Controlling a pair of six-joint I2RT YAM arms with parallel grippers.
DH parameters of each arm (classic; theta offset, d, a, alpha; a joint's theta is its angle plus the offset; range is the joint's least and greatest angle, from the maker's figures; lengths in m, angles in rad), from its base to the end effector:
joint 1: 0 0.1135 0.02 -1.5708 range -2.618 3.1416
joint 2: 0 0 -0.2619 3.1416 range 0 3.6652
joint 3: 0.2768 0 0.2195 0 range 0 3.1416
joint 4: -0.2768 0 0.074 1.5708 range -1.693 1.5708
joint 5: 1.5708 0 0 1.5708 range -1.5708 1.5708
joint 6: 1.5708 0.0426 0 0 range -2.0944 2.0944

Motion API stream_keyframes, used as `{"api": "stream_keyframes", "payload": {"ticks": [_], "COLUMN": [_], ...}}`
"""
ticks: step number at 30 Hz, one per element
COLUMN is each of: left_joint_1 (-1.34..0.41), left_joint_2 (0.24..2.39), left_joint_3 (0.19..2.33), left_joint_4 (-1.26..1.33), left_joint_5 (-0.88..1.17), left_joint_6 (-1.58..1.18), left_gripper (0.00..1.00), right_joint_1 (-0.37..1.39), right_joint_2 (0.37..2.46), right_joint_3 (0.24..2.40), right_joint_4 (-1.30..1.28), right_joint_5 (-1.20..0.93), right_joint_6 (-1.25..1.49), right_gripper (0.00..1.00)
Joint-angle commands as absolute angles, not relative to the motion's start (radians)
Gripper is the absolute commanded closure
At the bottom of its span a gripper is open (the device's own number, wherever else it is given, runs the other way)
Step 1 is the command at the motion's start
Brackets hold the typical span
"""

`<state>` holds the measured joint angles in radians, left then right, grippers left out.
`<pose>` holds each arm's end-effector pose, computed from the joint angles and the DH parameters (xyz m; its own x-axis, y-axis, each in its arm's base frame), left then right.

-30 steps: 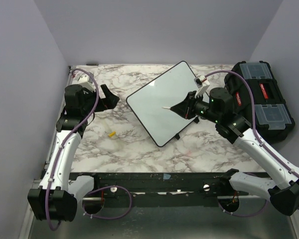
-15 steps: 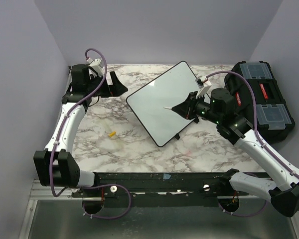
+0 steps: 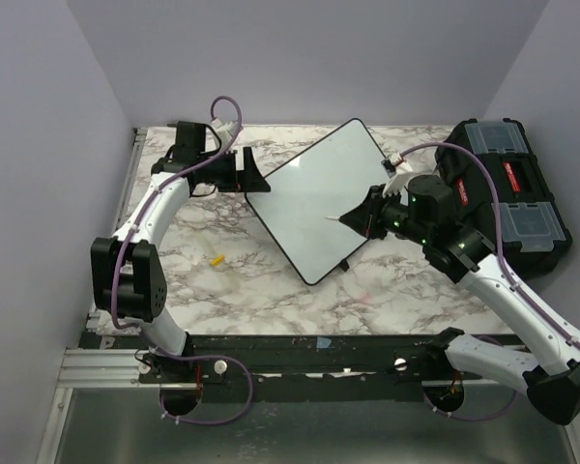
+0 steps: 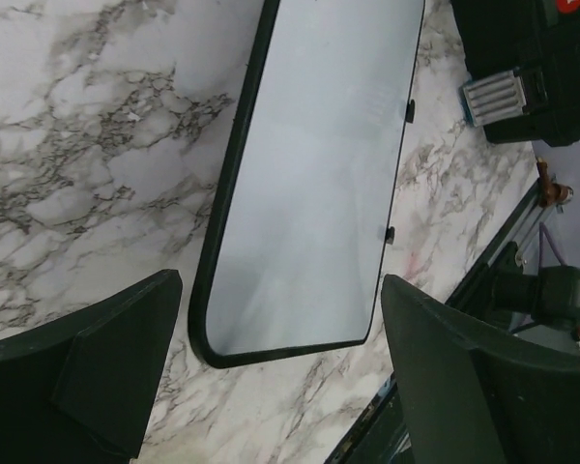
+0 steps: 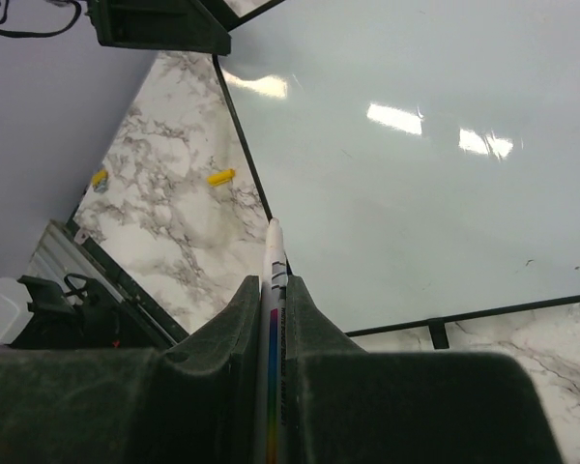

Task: Write a sentence on the whiteboard
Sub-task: Hold the whiteboard on the whiteboard stand.

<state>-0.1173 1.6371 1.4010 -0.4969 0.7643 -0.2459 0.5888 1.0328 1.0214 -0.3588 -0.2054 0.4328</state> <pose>0.3288 -0.0684 0.3137 -0.7894 -0.0839 -0.6081 0.4156 0.6560 -0.6300 0.1661 0.1213 0.3541 -0.5675 0.1148 -0.8153 -0.5109 0.7275 0.4580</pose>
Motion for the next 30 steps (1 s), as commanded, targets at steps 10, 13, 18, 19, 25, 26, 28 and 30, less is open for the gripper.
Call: {"api": "stream_keyframes", "payload": {"ticks": [10, 13, 18, 19, 25, 26, 28, 30], "left_joint_1": [-0.187, -0.19, -0.195, -0.195, -0.195, -0.195, -0.195, -0.195], "left_joint_2": [1.704, 1.709, 1.695, 1.693, 1.702, 1.703, 1.71, 1.719], "left_joint_3": [1.428, 1.426, 1.378, 1.368, 1.353, 1.358, 1.377, 1.396], "left_joint_4": [-0.51, -0.482, -0.402, -0.397, -0.381, -0.383, -0.403, -0.424], "left_joint_5": [0.86, 0.876, 0.902, 0.898, 0.923, 0.926, 0.927, 0.925], "left_joint_6": [-0.234, -0.261, -0.308, -0.307, -0.296, -0.293, -0.28, -0.268], "left_gripper": [0.19, 0.23, 0.27, 0.27, 0.17, 0.14, 0.11, 0.1], "right_joint_1": [0.586, 0.586, 0.586, 0.585, 0.586, 0.585, 0.586, 0.586], "right_joint_2": [0.971, 0.973, 0.986, 0.992, 1.018, 1.022, 1.026, 1.031], "right_joint_3": [1.004, 1.002, 1.015, 1.017, 1.026, 1.028, 1.031, 1.034], "right_joint_4": [-0.405, -0.394, -0.396, -0.398, -0.39, -0.387, -0.382, -0.382], "right_joint_5": [-0.294, -0.315, -0.324, -0.324, -0.34, -0.343, -0.347, -0.349], "right_joint_6": [0.398, 0.398, 0.387, 0.384, 0.383, 0.385, 0.388, 0.387], "right_gripper": [0.99, 0.99, 0.99, 0.99, 0.99, 0.99, 0.99, 0.99]}}
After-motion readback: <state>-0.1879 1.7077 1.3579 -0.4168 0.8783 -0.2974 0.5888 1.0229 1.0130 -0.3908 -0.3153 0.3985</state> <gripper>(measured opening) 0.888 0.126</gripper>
